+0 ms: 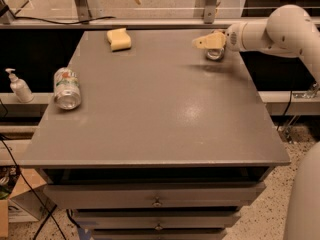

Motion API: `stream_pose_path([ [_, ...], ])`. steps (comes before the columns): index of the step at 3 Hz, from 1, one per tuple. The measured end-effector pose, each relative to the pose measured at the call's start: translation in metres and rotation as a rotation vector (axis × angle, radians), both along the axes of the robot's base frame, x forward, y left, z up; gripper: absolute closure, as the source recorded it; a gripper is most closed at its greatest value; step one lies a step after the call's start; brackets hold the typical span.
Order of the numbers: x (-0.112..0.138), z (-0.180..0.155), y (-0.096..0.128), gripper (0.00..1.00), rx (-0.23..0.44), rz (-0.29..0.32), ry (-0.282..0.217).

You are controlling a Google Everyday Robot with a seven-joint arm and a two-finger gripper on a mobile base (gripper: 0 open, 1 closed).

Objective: Move orange can near 7up can

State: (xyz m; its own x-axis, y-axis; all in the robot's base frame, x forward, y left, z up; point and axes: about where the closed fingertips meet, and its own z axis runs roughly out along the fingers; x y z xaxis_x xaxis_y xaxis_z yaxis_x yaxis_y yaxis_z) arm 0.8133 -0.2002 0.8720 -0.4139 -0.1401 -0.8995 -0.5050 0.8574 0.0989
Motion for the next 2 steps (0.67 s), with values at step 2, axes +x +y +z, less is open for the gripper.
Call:
stream_pose_path([
  [2,0.003,-0.025,0.002,0.41,-0.052,0.003,0.093],
])
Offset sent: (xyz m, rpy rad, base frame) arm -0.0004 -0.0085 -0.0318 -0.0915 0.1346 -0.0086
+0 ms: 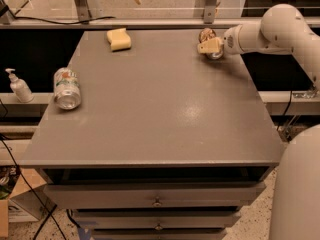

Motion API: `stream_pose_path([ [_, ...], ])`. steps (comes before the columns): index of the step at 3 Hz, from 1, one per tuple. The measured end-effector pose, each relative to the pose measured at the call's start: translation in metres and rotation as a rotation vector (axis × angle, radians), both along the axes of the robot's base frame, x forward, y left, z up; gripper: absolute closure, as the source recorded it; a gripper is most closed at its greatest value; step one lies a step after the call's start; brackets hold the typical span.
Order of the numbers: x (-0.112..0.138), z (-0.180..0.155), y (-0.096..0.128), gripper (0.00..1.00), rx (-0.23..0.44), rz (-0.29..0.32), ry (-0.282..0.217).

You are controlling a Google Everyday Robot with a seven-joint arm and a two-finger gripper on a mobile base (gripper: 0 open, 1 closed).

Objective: Move orange can near 7up can

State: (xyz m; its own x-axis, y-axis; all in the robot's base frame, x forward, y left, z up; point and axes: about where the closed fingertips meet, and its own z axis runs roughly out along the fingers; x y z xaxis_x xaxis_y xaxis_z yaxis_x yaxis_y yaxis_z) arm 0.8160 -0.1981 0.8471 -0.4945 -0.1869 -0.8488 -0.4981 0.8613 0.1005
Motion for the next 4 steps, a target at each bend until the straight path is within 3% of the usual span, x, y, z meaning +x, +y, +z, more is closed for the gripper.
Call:
stream_pose_path([
  [1,-0.005,0.004,0.000,0.65,-0.030,0.022,-0.008],
  [2,-0.019,0.030,0.012,0.88,-0.058,0.099,-0.075],
  [3,-0.053,0.084,0.036,1.00,-0.102,0.242,-0.194],
  [4,-0.112,0.143,0.074,1.00,-0.204,0.424,-0.337],
])
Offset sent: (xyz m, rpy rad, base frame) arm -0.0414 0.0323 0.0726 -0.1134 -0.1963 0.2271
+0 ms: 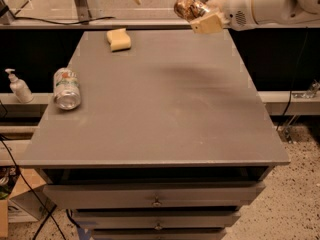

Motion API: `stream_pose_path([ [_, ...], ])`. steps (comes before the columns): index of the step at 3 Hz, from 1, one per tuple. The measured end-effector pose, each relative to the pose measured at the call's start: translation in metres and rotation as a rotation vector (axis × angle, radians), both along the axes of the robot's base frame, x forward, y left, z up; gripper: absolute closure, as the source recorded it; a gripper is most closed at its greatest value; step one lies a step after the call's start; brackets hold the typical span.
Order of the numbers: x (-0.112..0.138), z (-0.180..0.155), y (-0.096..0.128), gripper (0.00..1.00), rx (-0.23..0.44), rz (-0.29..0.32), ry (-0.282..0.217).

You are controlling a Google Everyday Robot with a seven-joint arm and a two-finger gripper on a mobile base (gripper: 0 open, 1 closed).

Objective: Move orange can near 7up can

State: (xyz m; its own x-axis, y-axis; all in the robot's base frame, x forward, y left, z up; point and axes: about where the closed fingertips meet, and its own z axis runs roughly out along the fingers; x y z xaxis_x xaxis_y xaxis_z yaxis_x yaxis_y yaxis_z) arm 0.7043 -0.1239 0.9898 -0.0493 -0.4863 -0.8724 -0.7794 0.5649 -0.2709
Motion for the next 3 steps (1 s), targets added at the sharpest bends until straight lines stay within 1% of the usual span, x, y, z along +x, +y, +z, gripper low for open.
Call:
stream_pose_path([
  [1,-0.005,0.010,0.010,1.00,-0.037,0.041,-0.053],
  [2,-0.006,0.010,0.020,1.00,-0.049,0.068,-0.038],
  [3,-0.024,0.003,0.057,1.00,-0.072,0.165,-0.028],
])
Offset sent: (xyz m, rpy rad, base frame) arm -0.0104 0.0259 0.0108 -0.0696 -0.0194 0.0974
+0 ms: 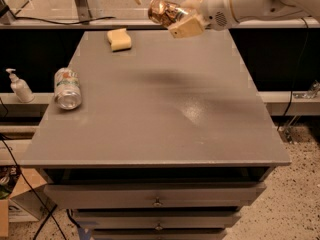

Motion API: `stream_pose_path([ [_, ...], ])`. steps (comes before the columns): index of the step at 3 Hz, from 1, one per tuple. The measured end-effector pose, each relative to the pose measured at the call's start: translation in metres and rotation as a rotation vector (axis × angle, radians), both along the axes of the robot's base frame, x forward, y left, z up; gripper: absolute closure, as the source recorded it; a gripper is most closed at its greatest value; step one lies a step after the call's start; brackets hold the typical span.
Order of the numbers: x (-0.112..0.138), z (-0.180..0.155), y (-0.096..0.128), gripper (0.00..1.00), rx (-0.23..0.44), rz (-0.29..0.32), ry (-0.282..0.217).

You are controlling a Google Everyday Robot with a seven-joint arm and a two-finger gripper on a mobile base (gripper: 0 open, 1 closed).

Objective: Move orange can near 7up can

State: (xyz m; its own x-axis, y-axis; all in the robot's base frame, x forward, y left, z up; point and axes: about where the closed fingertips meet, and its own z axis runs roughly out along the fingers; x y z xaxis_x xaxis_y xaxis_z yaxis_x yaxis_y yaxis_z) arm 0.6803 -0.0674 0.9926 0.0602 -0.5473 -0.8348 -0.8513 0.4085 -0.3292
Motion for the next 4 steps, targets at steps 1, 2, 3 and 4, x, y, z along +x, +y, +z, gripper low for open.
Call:
stream_pose_path([
  [1,-0.026,-0.022,0.049,1.00,-0.008,0.123,0.045],
  [2,-0.050,-0.051,0.096,1.00,0.017,0.223,0.111],
  [3,-0.073,-0.083,0.132,1.00,0.049,0.293,0.188],
  [4,-0.087,-0.109,0.154,0.95,0.078,0.324,0.256],
])
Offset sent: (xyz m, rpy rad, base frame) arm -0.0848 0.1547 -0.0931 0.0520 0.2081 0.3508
